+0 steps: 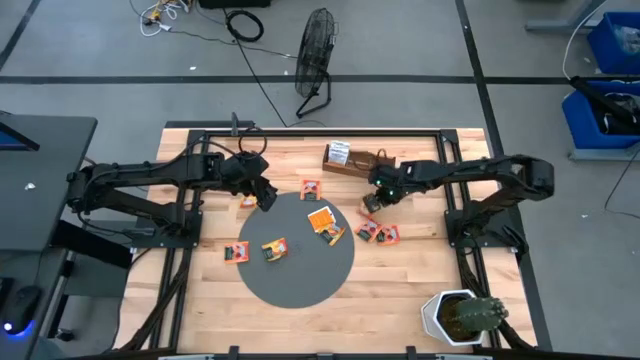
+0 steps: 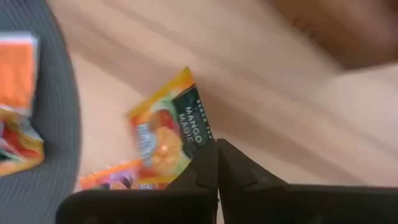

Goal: Pick & Place Tea
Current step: Put the yellow tea bag into the middle section of the wooden organizer

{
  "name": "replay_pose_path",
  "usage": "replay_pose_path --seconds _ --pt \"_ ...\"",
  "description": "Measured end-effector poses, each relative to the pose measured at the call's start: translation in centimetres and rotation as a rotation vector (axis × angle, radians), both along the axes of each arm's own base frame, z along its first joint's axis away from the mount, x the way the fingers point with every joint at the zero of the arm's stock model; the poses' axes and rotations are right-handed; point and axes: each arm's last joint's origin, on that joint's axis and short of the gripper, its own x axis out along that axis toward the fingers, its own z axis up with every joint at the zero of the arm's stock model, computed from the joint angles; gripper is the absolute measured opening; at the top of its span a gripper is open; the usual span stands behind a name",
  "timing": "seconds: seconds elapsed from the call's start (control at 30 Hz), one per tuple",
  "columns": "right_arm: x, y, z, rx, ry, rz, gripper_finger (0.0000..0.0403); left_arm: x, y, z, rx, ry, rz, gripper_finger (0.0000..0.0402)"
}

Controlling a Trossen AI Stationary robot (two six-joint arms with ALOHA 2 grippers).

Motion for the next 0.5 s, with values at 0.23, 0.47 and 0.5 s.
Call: replay_pose_path --seconds 0.23,0.47,0.5 --pt "1.1 0.7 5.6 -0.119 -0.138 0.081 0.0001 0.8 0.0 0.8 -0.017 -0.124 -0.036 0.0197" --pt "1.9 1.0 7.6 -0.16 -0.182 0.121 0.0003 1.2 0.0 1.2 -0.015 -0.183 -0.048 0.0197" --pt "1.7 0.9 7.3 -0.148 -0.17 0.098 0.0008 1.2 0.0 1.2 -0.016 -0.183 -0.049 0.0197"
